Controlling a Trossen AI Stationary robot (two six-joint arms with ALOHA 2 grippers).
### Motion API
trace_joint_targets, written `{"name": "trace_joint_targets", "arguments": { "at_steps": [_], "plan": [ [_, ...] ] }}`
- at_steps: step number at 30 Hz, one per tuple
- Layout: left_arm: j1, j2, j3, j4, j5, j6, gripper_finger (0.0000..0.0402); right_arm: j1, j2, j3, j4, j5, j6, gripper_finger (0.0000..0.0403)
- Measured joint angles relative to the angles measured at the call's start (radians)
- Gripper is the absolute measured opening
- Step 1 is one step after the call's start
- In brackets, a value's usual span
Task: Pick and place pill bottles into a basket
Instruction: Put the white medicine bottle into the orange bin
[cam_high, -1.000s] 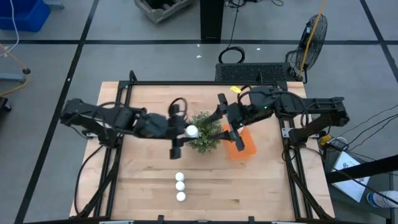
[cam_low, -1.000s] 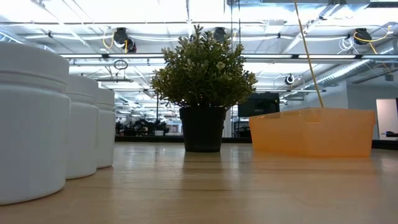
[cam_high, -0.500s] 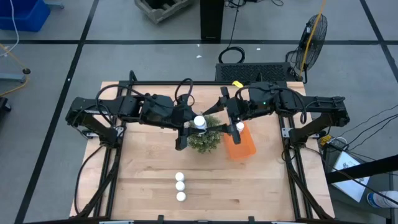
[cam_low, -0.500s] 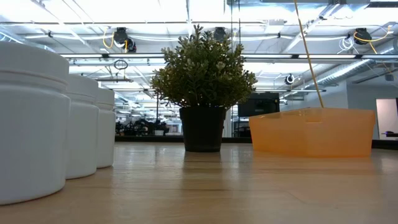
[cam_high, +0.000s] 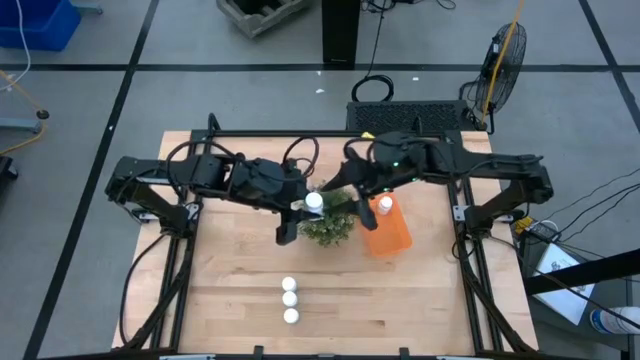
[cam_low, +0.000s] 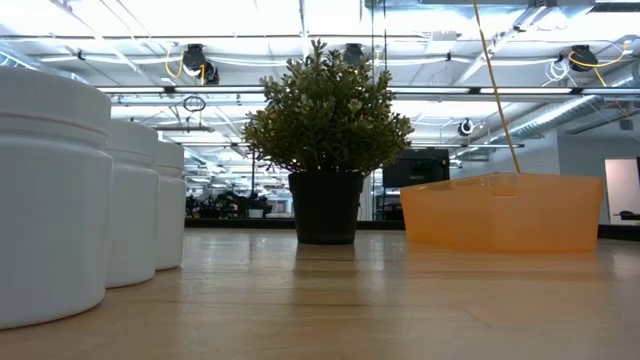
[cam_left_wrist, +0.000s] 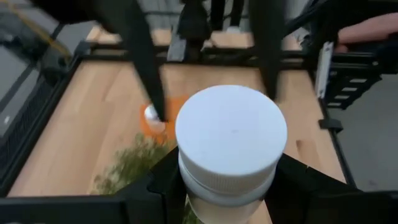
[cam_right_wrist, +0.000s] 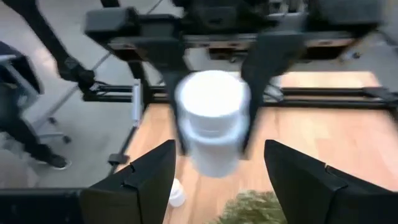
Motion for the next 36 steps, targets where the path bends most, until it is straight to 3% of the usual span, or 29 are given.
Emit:
{"name": "trace_joint_targets", "arguments": {
  "at_steps": [8,29,33,36],
  "plan": [
    [0.008,0.003,0.000,-0.114,0.000,-0.045,0.0169,0.002,0.019,-0.001,0.057,0.000,-0.004,0.0239],
    [-0.006,0.004,-0.001,-0.118,0.003,-0.082,0.0169,0.000,0.109,-0.001,0.123,-0.027,0.007,0.0235],
    [-0.007,0.003,-0.001,-0.135,0.005,-0.085,0.0169,0.000,0.119,0.000,0.137,-0.027,0.009,0.0214],
    [-0.007,0.003,-0.001,-0.138,0.003,-0.091,0.0169,0.002,0.118,0.000,0.145,-0.026,0.009,0.0177]
  ]
}}
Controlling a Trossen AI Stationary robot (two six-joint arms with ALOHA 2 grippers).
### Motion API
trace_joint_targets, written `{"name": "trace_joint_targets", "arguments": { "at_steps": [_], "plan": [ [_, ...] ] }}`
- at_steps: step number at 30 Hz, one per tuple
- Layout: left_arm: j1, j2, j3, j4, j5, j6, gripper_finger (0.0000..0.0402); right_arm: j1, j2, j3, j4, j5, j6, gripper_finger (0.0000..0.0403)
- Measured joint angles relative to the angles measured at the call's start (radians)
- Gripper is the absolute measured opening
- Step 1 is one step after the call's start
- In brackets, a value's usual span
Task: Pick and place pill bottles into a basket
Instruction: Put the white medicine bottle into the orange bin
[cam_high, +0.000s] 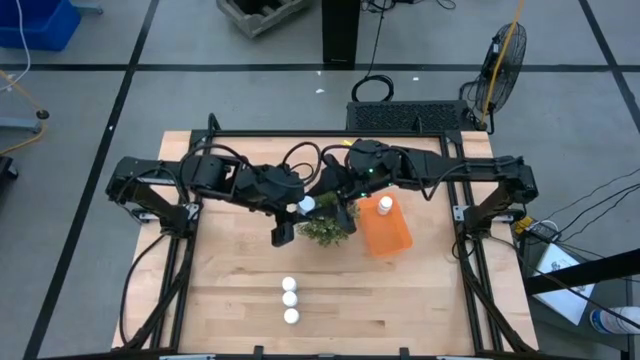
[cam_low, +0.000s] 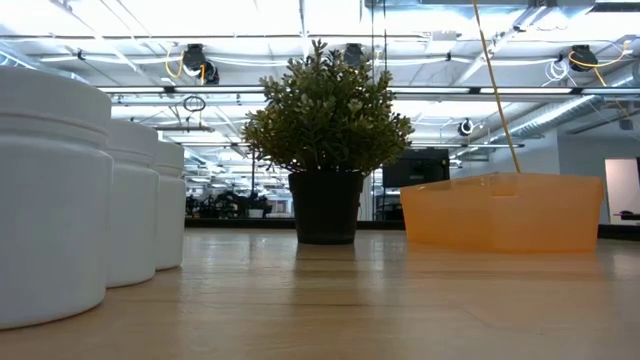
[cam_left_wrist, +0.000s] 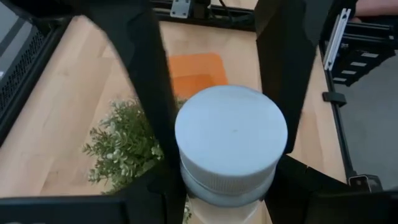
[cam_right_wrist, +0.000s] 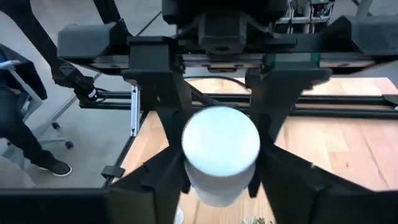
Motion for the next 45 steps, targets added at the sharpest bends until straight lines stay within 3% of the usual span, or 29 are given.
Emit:
{"name": "trace_joint_targets", "arguments": {
  "at_steps": [3,6,9,13,18,25,36,45],
  "plan": [
    [0.000,0.000,0.000,-0.002,0.000,-0.017,0.0169,0.000,-0.002,0.000,0.001,-0.001,0.003,0.0134],
    [0.001,-0.001,0.000,0.002,0.001,-0.017,0.0169,0.000,-0.016,-0.001,-0.007,0.000,0.016,0.0132],
    [0.001,-0.004,0.000,-0.025,-0.027,-0.014,0.0231,0.000,-0.051,-0.002,-0.060,0.010,0.026,0.0132],
    [-0.014,-0.026,0.000,-0.113,-0.166,-0.037,0.0327,0.002,-0.128,-0.001,-0.206,0.076,0.021,0.0132],
    [-0.034,-0.029,0.000,-0.157,-0.223,-0.068,0.0381,0.036,-0.203,-0.023,-0.412,0.258,0.001,0.0132],
    [-0.080,-0.029,0.000,-0.154,-0.214,-0.110,0.0391,0.099,-0.366,-0.294,-0.317,0.446,0.043,0.0132],
    [-0.125,-0.029,0.000,-0.155,-0.214,-0.175,0.0392,0.159,-0.641,-0.826,-0.055,0.556,0.244,0.0132],
    [-0.135,-0.029,0.000,-0.154,-0.214,-0.237,0.0392,0.186,-0.740,-1.060,0.020,0.604,0.335,0.0132]
  ]
}}
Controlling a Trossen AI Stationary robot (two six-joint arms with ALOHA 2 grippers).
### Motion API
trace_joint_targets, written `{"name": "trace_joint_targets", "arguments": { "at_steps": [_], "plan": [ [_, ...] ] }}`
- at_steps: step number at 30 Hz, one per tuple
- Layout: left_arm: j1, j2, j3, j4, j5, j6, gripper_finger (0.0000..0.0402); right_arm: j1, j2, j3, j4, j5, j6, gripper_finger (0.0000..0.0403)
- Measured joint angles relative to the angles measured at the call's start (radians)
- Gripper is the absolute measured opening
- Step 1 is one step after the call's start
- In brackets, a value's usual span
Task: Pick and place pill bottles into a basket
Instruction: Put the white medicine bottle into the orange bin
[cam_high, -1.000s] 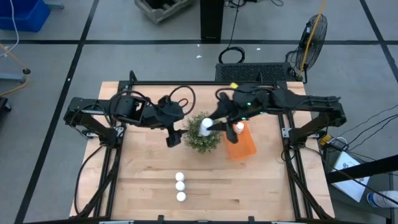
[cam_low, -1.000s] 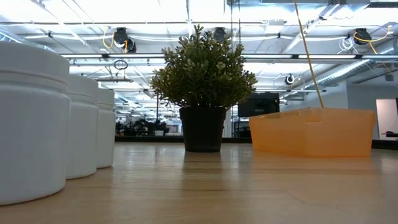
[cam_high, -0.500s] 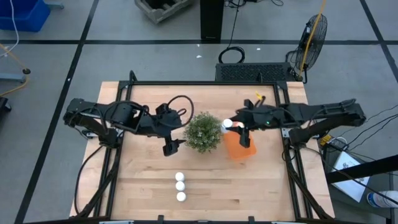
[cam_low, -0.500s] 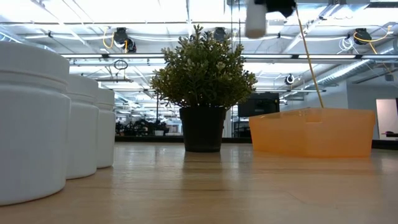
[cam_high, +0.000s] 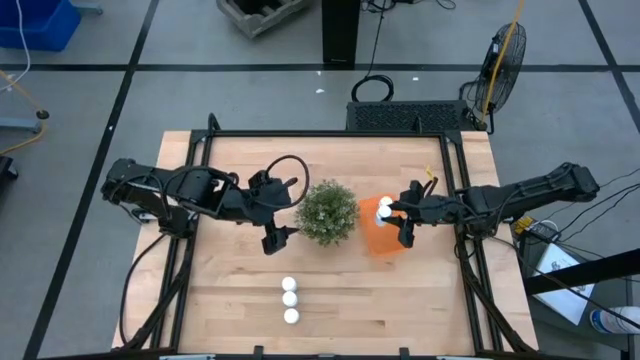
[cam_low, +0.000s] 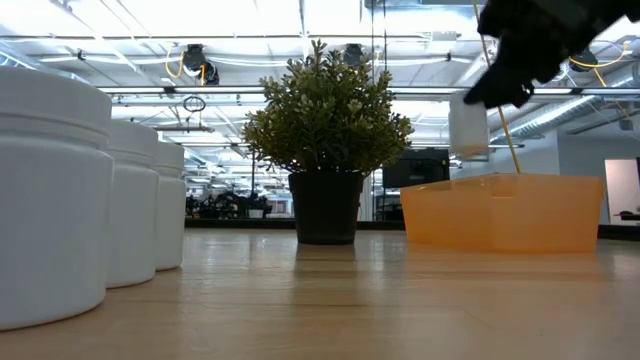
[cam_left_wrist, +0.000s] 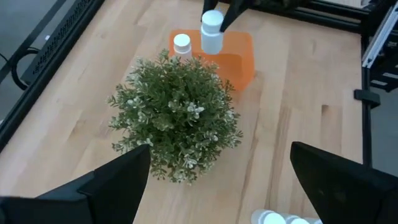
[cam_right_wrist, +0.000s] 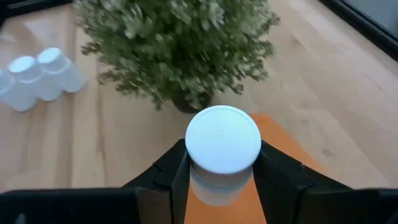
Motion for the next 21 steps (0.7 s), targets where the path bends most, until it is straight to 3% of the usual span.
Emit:
{"name": "trace_joint_targets", "arguments": {
  "at_steps": [21],
  "plan": [
    [-0.027,0.000,0.000,0.008,0.003,-0.046,0.0392,-0.002,-0.009,-0.348,0.261,0.039,0.087,0.0132]
  ]
}}
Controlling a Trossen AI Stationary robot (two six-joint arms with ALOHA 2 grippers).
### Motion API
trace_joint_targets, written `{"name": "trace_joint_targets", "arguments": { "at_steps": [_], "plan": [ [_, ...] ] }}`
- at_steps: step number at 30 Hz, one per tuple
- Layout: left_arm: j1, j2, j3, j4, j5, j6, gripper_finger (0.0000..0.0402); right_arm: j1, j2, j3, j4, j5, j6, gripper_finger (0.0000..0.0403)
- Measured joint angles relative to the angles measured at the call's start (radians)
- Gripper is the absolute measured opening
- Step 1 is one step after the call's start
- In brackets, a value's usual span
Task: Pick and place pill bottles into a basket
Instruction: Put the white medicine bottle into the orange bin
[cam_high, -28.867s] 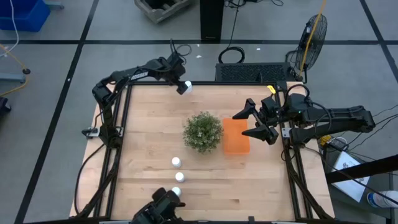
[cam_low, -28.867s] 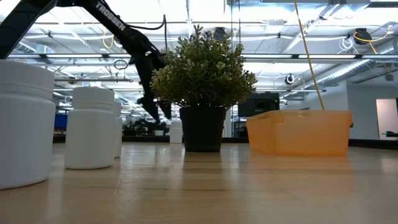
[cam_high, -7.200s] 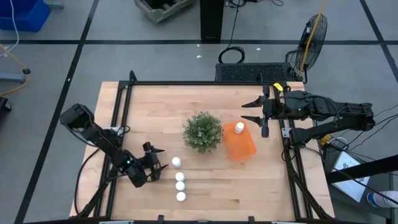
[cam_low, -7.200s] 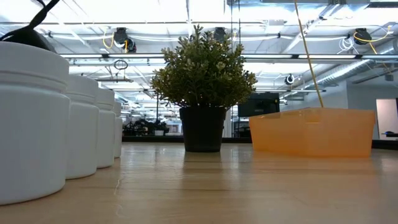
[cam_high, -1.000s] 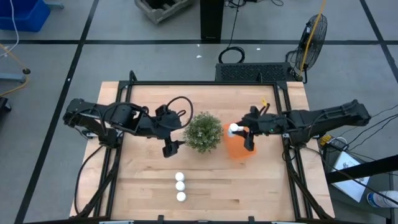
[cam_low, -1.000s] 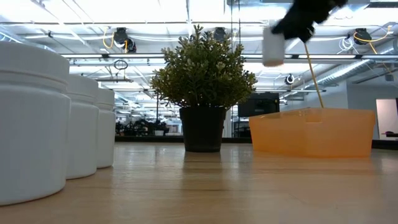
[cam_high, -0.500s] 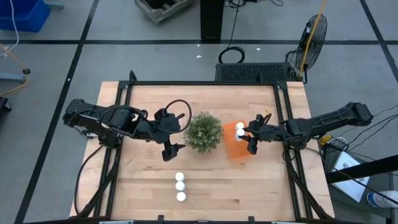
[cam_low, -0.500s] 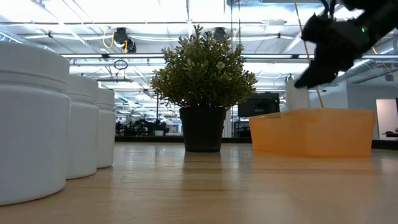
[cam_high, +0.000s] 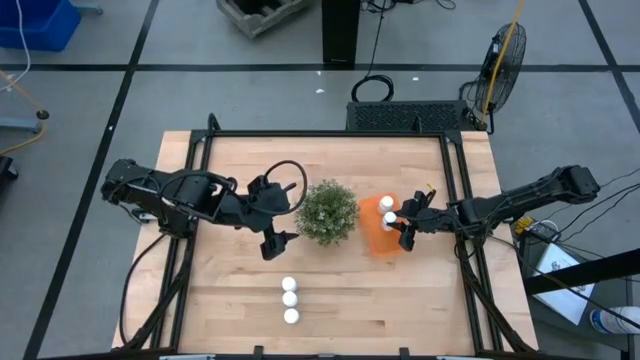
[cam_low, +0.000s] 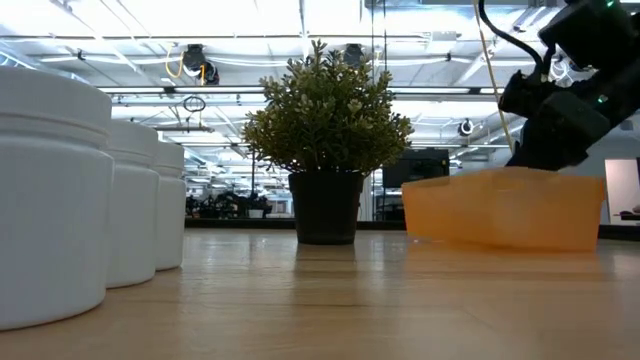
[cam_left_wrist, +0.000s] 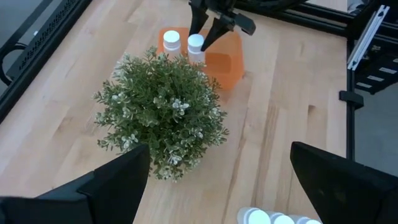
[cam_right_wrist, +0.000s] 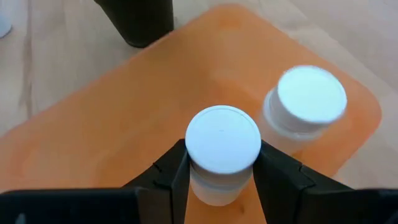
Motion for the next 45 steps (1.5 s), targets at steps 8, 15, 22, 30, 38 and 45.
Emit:
{"name": "trace_joint_targets", "arguments": {
  "at_steps": [8,15,22,30,38,45],
  "plan": [
    [-0.002,0.000,0.000,0.000,0.045,-0.004,0.0392,-0.002,0.000,-0.012,0.034,-0.027,-0.030,0.0149],
    [-0.002,0.000,0.000,0.000,0.049,0.000,0.0392,-0.002,-0.013,-0.011,0.034,-0.068,0.059,0.0282],
    [-0.003,0.000,0.000,0.000,0.051,0.030,0.0392,-0.002,-0.047,0.101,-0.077,-0.096,0.021,0.0289],
    [-0.011,0.000,0.000,-0.001,0.052,0.035,0.0392,-0.002,-0.040,0.329,-0.294,-0.092,-0.115,0.0259],
    [-0.052,0.023,0.000,-0.055,0.218,0.043,0.0392,-0.001,-0.024,0.556,-0.400,-0.094,-0.175,0.0253],
    [-0.240,0.120,-0.001,-0.154,0.209,0.104,0.0392,0.007,0.010,0.710,-0.465,-0.147,-0.195,0.0253]
  ]
}}
